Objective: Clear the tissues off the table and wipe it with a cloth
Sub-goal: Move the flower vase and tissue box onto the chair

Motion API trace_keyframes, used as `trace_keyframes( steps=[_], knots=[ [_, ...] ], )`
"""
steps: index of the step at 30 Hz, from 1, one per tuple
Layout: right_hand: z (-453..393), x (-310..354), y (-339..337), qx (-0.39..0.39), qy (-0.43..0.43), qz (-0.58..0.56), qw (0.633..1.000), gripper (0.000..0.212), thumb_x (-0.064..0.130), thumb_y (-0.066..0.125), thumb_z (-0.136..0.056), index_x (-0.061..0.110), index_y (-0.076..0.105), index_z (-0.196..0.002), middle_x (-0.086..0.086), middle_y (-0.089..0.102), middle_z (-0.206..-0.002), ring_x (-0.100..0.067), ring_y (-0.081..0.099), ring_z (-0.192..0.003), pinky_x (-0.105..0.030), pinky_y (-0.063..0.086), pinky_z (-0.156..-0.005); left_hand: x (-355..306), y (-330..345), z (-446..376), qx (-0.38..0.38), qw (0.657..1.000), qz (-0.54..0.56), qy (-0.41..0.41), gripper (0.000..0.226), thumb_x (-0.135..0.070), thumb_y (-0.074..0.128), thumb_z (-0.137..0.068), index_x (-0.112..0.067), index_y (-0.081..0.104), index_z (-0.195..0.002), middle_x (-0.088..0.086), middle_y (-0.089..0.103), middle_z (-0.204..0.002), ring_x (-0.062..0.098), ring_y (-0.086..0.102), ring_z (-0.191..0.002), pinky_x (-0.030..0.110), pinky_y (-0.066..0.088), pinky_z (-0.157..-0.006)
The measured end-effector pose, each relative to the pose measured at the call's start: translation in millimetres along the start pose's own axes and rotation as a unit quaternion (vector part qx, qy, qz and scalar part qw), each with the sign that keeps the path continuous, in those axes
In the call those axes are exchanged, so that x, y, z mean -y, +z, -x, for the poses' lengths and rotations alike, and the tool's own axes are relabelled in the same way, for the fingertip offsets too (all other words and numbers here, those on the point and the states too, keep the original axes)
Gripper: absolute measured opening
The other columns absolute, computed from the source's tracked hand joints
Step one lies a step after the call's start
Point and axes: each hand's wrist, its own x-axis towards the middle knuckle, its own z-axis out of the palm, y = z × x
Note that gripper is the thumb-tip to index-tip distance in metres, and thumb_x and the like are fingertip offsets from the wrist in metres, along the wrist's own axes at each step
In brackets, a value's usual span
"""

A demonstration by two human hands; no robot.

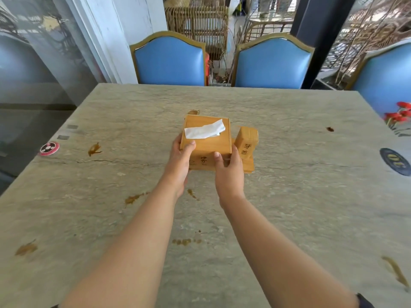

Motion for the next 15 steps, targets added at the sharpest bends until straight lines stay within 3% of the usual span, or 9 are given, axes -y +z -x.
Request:
trace_keyframes(
  steps=[5, 7, 11, 15],
  knots=[
    [62, 10, -65, -0.006, -0.022, -0.001, 1.000, 0.053, 0.042, 0.050, -0.095, 0.032, 0.034, -0.144, 0.006, 0.046, -0.139, -0.014, 0.045, -0.127, -0.044, 0.042, -0.105, -11, 30, 88, 0.016, 0.999, 0.045, 0.017, 0.037, -0.036, 0.058, -0.089, -0.042, 0.044, -0.123, -0.005, 0.062, -0.119, 0.014, 0.058, -0.109, 0.030, 0.044, -0.080],
    [91, 12, -97, -0.007, -0.032, 0.007, 0.999, 0.053, 0.044, 0.050, -0.094, 0.033, 0.035, -0.143, 0.006, 0.048, -0.138, -0.014, 0.047, -0.126, -0.044, 0.043, -0.104, -10, 42, 129, 0.023, 0.998, 0.058, 0.016, 0.034, -0.038, 0.061, -0.087, -0.044, 0.046, -0.117, -0.005, 0.063, -0.117, 0.015, 0.060, -0.108, 0.030, 0.046, -0.081],
    [150, 15, -161, -0.024, -0.046, 0.032, 0.998, 0.058, 0.048, 0.051, -0.092, 0.031, 0.034, -0.145, 0.005, 0.048, -0.140, -0.017, 0.046, -0.128, -0.045, 0.043, -0.104, -5, 69, 207, 0.044, 0.995, 0.087, 0.011, 0.042, -0.037, 0.064, -0.085, -0.038, 0.045, -0.123, -0.004, 0.066, -0.112, 0.014, 0.064, -0.101, 0.030, 0.050, -0.080],
    [202, 13, -217, -0.051, -0.052, 0.038, 0.997, 0.056, 0.043, 0.050, -0.094, 0.027, 0.033, -0.146, 0.003, 0.050, -0.137, -0.018, 0.047, -0.126, -0.044, 0.043, -0.104, -2, 99, 266, 0.076, 0.992, 0.103, 0.013, 0.041, -0.030, 0.063, -0.087, -0.034, 0.045, -0.123, 0.002, 0.065, -0.113, 0.017, 0.064, -0.099, 0.036, 0.051, -0.089]
  ],
)
